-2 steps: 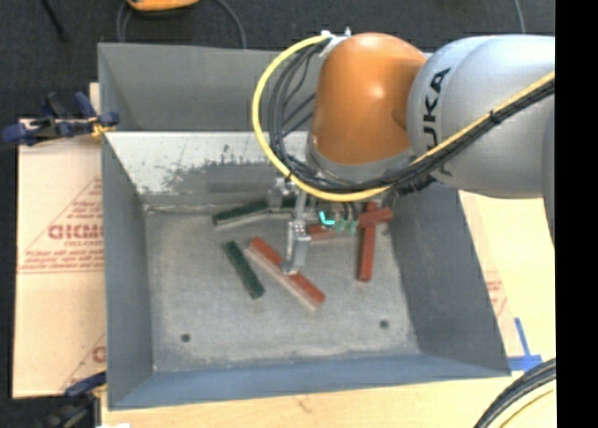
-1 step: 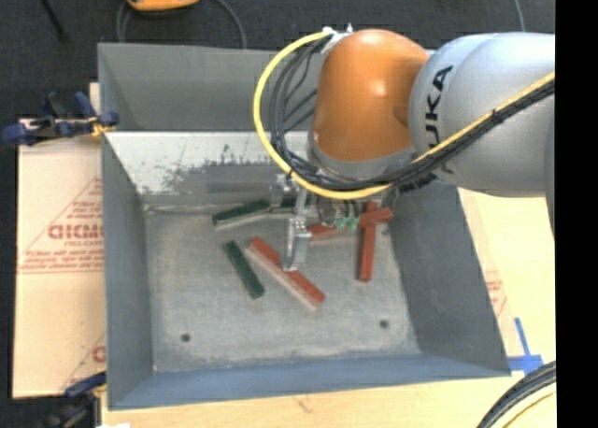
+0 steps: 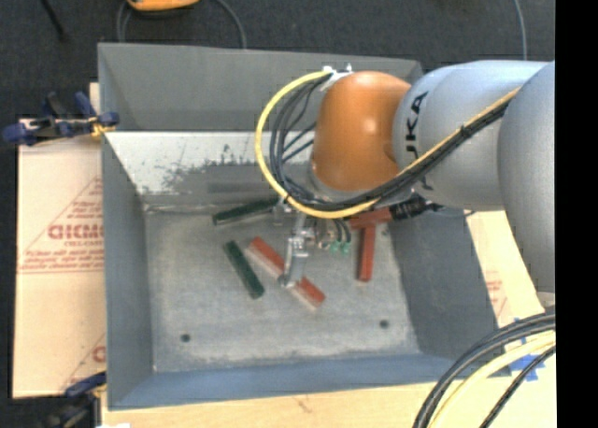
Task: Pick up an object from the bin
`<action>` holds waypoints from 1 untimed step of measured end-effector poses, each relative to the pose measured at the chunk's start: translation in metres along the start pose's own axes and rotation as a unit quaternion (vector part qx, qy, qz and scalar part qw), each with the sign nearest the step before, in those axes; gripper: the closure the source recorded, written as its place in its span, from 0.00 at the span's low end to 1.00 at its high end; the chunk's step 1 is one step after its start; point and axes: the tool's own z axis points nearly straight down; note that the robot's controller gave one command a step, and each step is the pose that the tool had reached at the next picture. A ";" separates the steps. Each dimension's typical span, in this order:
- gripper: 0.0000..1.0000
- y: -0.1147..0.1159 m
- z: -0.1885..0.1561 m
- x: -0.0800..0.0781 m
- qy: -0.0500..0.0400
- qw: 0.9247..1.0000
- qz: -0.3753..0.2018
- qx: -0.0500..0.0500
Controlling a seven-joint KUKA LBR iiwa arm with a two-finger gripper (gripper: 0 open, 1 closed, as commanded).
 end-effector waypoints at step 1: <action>0.00 -0.009 0.038 0.005 0.004 1.000 0.029 0.001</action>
Offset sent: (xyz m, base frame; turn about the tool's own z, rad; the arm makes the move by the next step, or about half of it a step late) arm 0.0046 -0.0218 -0.0092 0.2516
